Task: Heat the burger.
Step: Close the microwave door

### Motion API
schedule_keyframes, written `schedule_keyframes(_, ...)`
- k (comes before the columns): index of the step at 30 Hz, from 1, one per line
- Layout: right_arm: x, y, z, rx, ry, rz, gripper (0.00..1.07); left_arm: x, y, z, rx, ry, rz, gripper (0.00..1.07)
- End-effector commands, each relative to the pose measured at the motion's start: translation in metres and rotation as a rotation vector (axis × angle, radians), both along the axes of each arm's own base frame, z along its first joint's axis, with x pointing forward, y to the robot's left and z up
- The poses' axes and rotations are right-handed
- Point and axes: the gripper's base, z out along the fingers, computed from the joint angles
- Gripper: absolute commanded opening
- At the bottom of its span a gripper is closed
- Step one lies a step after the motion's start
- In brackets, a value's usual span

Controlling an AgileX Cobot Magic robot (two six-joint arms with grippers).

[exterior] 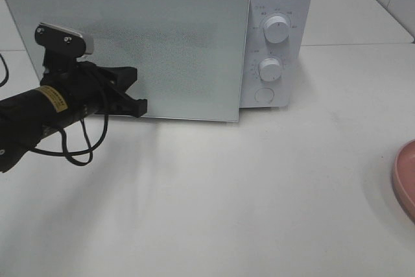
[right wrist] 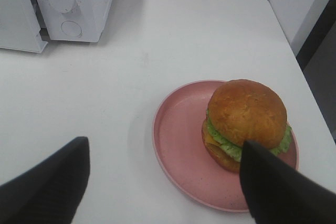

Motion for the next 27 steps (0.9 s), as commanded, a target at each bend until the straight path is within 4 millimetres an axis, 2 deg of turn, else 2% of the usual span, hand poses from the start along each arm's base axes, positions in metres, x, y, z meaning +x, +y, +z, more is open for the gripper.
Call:
schedule_keyframes(1, -0.004, 0.0, 0.0, 0.003, -0.035, 0.0, 0.76, 0.013, -0.018, 0.004, -0.005, -0.007, -0.01, 0.0)
schedule_keyframes(4, -0.004, 0.0, 0.0, 0.003, -0.035, 0.0, 0.76, 0.017, -0.021, 0.004, -0.007, -0.01, -0.01, 0.0)
schedule_keyframes(6, -0.004, 0.0, 0.0, 0.003, -0.035, 0.0, 0.76, 0.03, -0.032, 0.006, -0.007, -0.009, -0.013, 0.0)
schedule_keyframes(9, -0.004, 0.0, 0.0, 0.003, -0.035, 0.0, 0.76, 0.037, -0.039, 0.009, -0.014, -0.015, -0.007, 0.0)
schedule_keyframes(27, -0.004, 0.0, 0.0, 0.003, -0.035, 0.0, 0.76, 0.072, -0.076, 0.021, -0.035, -0.048, -0.03, 0.0)
